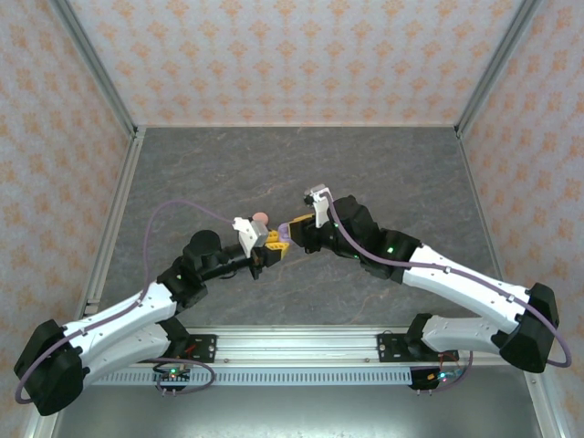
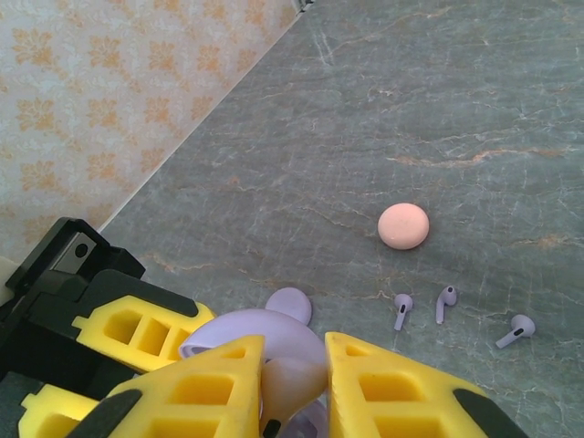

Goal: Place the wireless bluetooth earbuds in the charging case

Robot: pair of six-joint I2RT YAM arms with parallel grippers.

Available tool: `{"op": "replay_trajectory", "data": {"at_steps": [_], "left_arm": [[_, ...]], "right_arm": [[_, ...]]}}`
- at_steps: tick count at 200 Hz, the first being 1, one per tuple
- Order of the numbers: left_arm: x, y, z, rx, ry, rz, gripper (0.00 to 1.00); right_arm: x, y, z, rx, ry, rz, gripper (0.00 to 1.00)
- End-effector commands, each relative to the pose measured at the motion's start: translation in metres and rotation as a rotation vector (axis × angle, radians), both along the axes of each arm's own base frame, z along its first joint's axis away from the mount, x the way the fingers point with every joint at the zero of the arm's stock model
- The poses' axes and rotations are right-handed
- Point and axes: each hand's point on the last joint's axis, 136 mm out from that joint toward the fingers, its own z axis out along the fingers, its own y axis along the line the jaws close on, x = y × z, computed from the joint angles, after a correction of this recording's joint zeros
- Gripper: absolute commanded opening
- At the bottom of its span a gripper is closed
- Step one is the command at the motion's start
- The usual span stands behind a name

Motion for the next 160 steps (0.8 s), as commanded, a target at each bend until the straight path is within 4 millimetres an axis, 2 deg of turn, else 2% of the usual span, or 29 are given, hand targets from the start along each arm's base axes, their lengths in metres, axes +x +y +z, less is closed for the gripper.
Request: {"op": "replay_trajectory", "data": {"at_steps": [1,35,85,160], "left_arm": [[0.002,-0.004,0.041,-0.08,-0.088,-0.003,0.0],[0.003,-0.004,0.038,-0.082,-0.07,0.004,0.0],[0.004,-0.004,0.041,-0.091,-0.072,0.004,0.0],[0.006,-0.005,0.039,-0.096,-0.061,0.01,0.0]], "right_arm": [[-0.001,-0.006,0.01,0.017,-0.026,-0.028,0.21],[0.001,-0.01,0.021,0.031,-0.053,-0.04,0.21],[-0.002,0.001,0.008,0.027,-0.013,-0.001,0.21],[-0.005,0.008,0.007,0.048,0.01,0.025,0.24]]}}
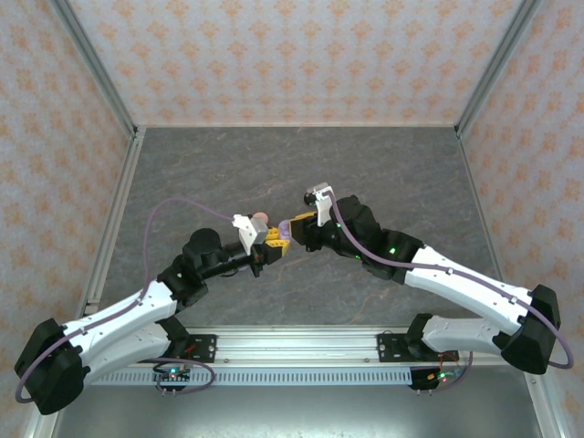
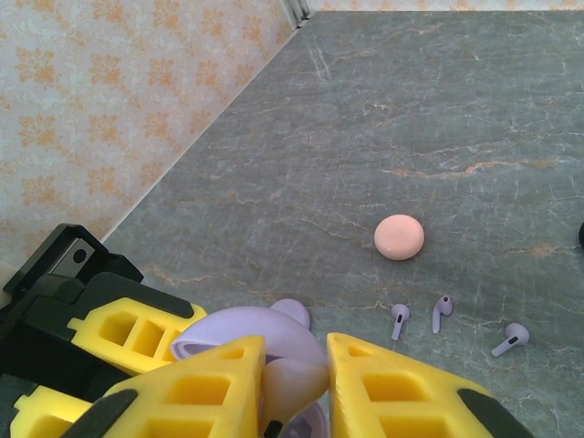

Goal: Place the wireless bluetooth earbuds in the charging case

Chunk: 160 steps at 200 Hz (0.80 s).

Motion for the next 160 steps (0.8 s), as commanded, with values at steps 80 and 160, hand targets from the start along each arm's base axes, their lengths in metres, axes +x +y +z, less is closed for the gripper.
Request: {"op": "replay_trajectory", "data": {"at_steps": [80,160], "left_arm": [[0.004,-0.004,0.03,-0.073,-0.065,0.005,0.0],[0.001,-0.002,0.032,-0.079,-0.083,0.0,0.0]], "right_arm": [[-0.001,0.006,0.017,0.039,0.013,-0.001,0.33],[0.001,-0.02,0.067,0.171,-0.006,-0.02,0.61]]}}
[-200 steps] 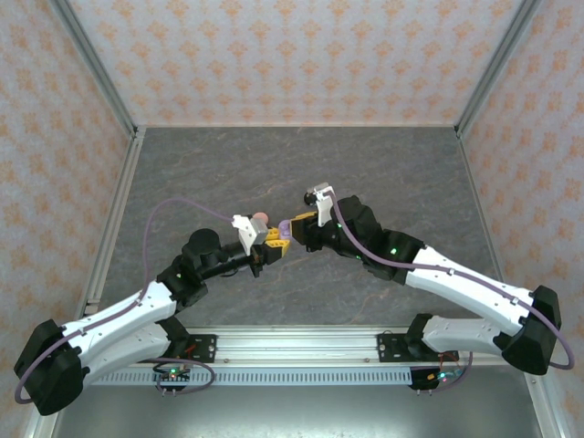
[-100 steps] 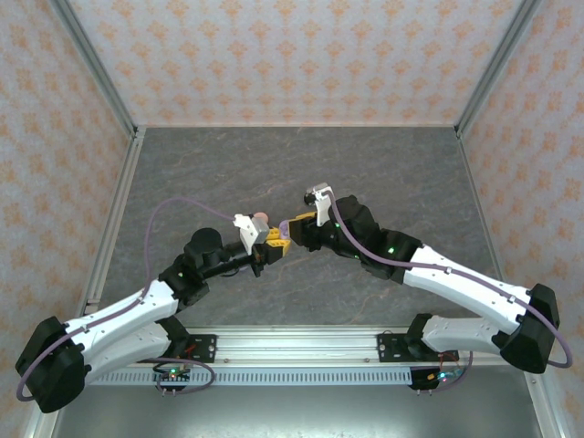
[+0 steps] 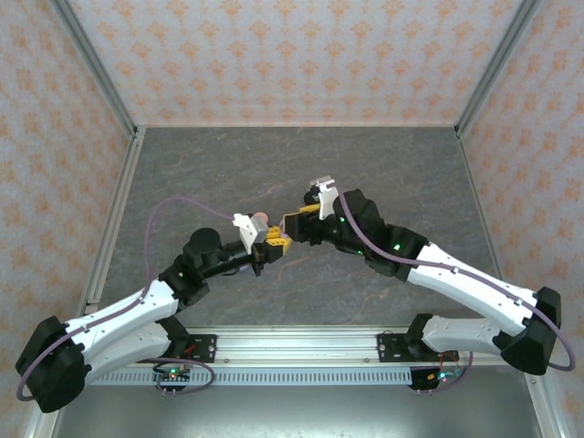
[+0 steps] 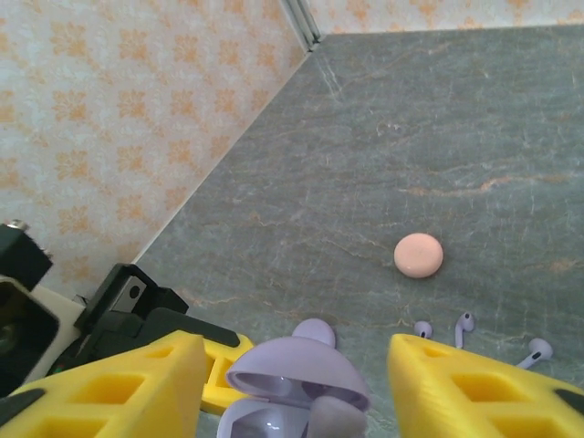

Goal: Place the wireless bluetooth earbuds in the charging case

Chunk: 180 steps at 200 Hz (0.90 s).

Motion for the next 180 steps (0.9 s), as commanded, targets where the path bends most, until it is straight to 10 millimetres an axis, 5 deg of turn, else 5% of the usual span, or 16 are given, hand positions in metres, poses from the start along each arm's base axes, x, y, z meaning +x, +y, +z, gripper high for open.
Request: {"op": "replay_trajectory", "data": {"at_steps": [1,66,180], "left_arm": [[-0.002,0.0,0.028,-0.063,-0.069,-0.001,0.0],[-0.01,0.002,0.044,-0.093,-0.118,-0.026,0.0],[-0.015,-0.001,0.042,-0.068,-0.129,-0.06,0.0]], "right_arm": [[-0.003,-0.016,0.038,0.095,-0.023,0.009,0.61],[-0.019,-0.023,0.004,0.084,0.162,0.136,0.62],[0.006,-0.011,-0.001,0.074,0.201,0.081,0.55]]}}
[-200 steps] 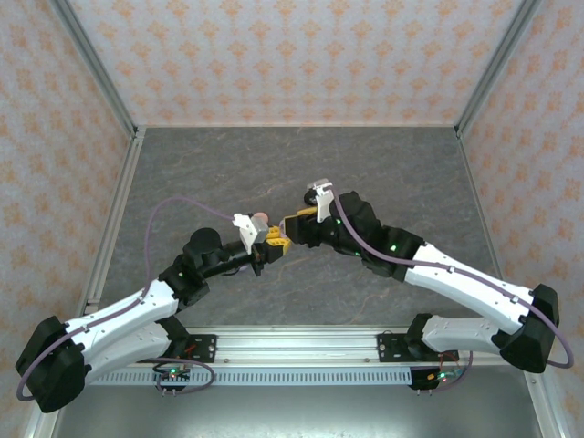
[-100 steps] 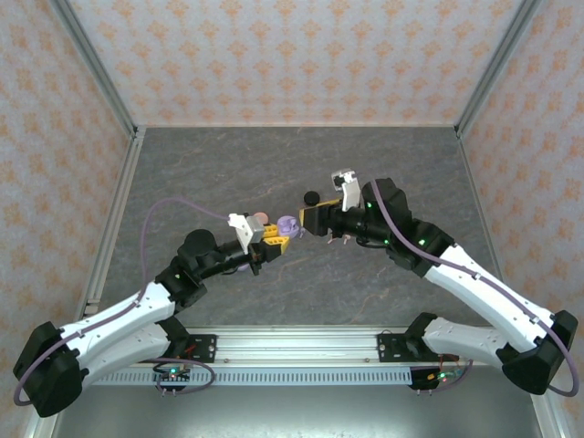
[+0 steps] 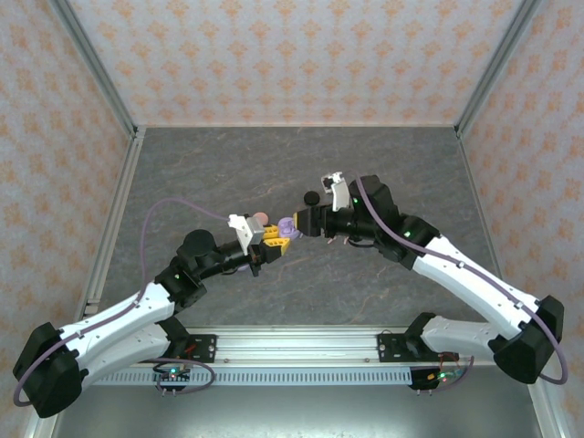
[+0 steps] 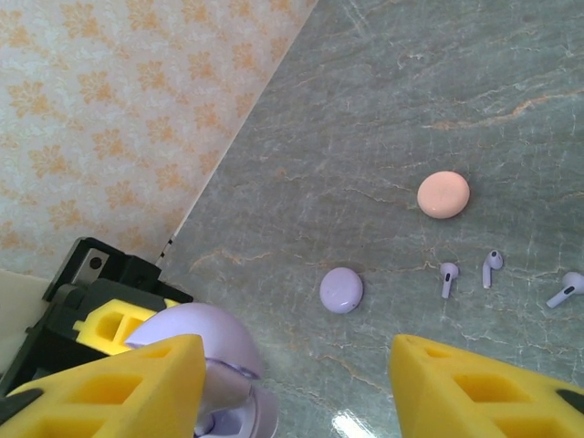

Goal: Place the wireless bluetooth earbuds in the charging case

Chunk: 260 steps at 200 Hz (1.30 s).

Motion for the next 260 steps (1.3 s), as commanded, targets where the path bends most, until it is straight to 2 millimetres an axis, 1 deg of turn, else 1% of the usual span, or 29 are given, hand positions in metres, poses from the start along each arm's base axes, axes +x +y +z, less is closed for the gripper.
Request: {"op": "replay_trajectory", "data": {"at_steps": [1,57,84,107,122,132,147,167,184,206,260], "left_arm": [[-0.006,-0.003,0.024,-0.032,-0.077,-0.032,0.0],[-0.002,0.0,0.023,-0.03,-0.074,0.001,0.0],[-0.001,0.0,0.023,-0.033,-0.073,0.003,0.0],[-0.001,0.0,0.022,-0.03,-0.071,0.002,0.0],[-0.002,0.0,0.021,-0.028,-0.069,0.001,0.0],[-0.001,0.0,0.02,-0.025,-0.066,0.003,0.0],[0.0,0.001,0.019,-0.023,-0.064,0.009,0.0],[0.0,0.001,0.019,-0.025,-0.064,0.013,0.0],[0.0,0.001,0.019,-0.026,-0.062,0.016,0.0],[0.0,0.001,0.019,-0.025,-0.062,0.015,0.0],[0.001,0.001,0.019,-0.025,-0.061,0.021,0.0]], "right_arm": [[0.004,0.002,0.016,0.027,-0.013,-0.007,0.55],[0.0,-0.003,0.008,0.01,0.002,-0.009,0.53],[-0.003,-0.002,0.008,0.025,0.005,0.005,0.52],[-0.003,-0.001,0.017,0.05,-0.01,0.004,0.53],[-0.003,-0.002,0.027,0.07,-0.032,0.0,0.54],[-0.005,-0.002,0.034,0.085,-0.045,0.008,0.54],[-0.01,-0.002,0.039,0.096,-0.05,0.029,0.52],[-0.017,-0.002,0.035,0.09,-0.036,0.059,0.46],[-0.021,-0.002,0.03,0.091,-0.021,0.072,0.43],[-0.024,0.001,0.029,0.105,-0.008,0.094,0.39],[-0.025,0.008,0.021,0.1,0.026,0.125,0.36]]}}
